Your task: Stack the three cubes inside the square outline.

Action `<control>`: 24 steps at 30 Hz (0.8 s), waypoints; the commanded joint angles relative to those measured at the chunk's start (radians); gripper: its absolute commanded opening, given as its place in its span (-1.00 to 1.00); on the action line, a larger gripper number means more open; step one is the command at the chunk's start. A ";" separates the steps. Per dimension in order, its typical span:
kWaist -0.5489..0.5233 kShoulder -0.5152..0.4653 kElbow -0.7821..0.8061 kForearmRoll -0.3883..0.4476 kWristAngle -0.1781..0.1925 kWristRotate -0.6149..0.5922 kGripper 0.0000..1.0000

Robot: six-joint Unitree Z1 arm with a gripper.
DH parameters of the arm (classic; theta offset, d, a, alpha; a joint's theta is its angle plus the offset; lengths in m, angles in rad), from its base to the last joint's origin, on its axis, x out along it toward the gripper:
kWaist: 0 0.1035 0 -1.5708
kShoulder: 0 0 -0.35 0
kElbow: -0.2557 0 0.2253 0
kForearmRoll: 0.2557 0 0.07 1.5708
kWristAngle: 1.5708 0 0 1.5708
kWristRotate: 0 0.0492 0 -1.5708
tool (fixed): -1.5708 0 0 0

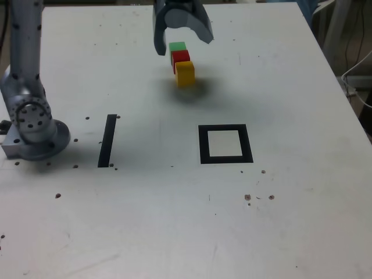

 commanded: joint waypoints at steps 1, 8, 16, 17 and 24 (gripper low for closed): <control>0.026 0.014 -0.017 0.010 -0.002 0.014 0.89; 0.092 0.013 0.006 0.011 -0.031 0.049 0.88; 0.069 0.007 0.064 -0.025 -0.073 0.051 0.86; 0.069 0.010 0.066 -0.032 -0.078 0.051 0.86; 0.104 0.040 0.072 -0.074 -0.075 0.061 0.85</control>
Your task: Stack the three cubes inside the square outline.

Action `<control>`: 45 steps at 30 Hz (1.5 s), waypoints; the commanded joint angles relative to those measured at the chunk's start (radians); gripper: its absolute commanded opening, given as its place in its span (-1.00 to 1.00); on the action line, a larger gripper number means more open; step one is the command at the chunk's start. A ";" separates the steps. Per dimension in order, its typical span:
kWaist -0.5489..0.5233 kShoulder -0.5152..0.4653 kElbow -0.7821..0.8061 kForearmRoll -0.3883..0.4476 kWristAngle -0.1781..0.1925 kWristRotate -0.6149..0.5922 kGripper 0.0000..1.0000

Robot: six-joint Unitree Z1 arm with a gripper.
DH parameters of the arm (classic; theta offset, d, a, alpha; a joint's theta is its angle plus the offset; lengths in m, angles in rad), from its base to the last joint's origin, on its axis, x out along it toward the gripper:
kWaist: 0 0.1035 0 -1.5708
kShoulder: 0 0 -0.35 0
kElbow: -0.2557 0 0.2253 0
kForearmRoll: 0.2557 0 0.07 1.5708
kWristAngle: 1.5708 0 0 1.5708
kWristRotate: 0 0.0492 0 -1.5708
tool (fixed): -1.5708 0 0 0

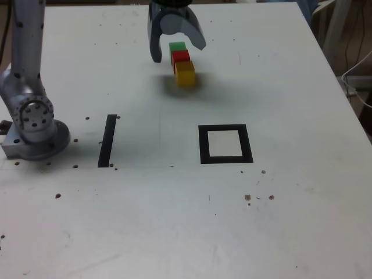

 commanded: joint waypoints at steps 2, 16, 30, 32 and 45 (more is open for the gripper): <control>0.013 0.028 0.001 -0.019 0.005 0.006 0.84; 0.020 0.075 0.012 -0.066 -0.019 0.013 0.79; 0.038 0.108 -0.012 -0.092 0.000 0.032 0.58; 0.038 0.110 -0.013 -0.092 -0.003 0.033 0.51; 0.037 0.134 -0.016 -0.109 -0.010 0.033 0.20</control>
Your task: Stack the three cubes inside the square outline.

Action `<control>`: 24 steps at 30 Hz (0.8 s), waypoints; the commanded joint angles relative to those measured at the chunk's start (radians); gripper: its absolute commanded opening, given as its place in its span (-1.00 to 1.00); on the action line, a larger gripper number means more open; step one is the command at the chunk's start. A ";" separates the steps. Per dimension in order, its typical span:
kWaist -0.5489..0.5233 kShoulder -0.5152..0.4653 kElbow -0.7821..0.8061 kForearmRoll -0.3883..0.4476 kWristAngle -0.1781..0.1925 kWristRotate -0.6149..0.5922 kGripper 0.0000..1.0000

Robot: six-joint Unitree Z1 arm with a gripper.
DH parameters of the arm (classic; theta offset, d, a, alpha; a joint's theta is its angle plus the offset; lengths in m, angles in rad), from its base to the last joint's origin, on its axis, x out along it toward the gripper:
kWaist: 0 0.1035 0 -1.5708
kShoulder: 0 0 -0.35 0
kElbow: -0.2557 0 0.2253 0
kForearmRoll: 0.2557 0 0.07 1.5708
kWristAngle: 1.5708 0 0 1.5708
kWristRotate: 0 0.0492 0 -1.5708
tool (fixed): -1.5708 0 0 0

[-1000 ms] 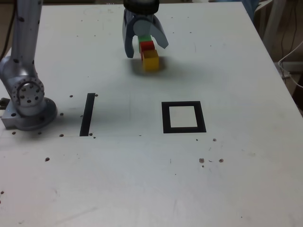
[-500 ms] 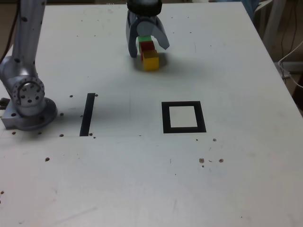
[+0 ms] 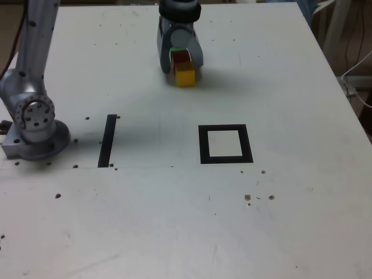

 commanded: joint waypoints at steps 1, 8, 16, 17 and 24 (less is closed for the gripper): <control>0.000 0.005 -0.004 -0.003 -0.002 0.002 0.20; -0.001 0.002 -0.006 -0.003 0.002 0.004 0.20; -0.001 -0.014 -0.017 0.009 0.003 0.011 0.15; -0.001 -0.015 -0.020 0.009 0.004 0.012 0.11; -0.001 -0.012 -0.023 -0.001 0.011 0.012 -0.13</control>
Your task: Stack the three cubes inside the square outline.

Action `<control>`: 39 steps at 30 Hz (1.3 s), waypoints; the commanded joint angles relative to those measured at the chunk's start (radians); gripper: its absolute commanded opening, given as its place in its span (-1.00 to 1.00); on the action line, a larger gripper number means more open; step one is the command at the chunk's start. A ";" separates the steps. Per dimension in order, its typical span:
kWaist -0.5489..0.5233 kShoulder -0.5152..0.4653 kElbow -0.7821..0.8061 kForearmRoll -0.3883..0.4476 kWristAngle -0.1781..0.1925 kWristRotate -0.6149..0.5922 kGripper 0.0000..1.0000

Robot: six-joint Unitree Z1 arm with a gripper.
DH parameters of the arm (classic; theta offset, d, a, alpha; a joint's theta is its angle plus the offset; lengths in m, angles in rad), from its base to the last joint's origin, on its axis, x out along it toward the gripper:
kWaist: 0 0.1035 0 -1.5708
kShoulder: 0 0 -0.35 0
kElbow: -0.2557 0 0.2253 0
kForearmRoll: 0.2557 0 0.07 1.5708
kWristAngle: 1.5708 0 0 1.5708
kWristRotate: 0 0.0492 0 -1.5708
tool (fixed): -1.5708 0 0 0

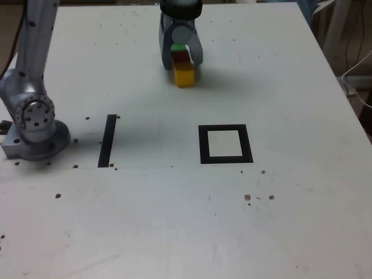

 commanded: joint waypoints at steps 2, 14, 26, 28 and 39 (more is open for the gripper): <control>-0.001 -0.002 -0.001 -0.006 0.002 0.001 -0.16; -0.001 -0.002 0.002 -0.016 0.005 0.000 -0.34; -0.001 -0.032 -0.015 0.010 0.003 0.001 -0.34; -0.001 -0.037 -0.021 0.018 0.003 0.002 -0.34; -0.002 -0.049 -0.037 0.050 -0.002 0.003 -0.34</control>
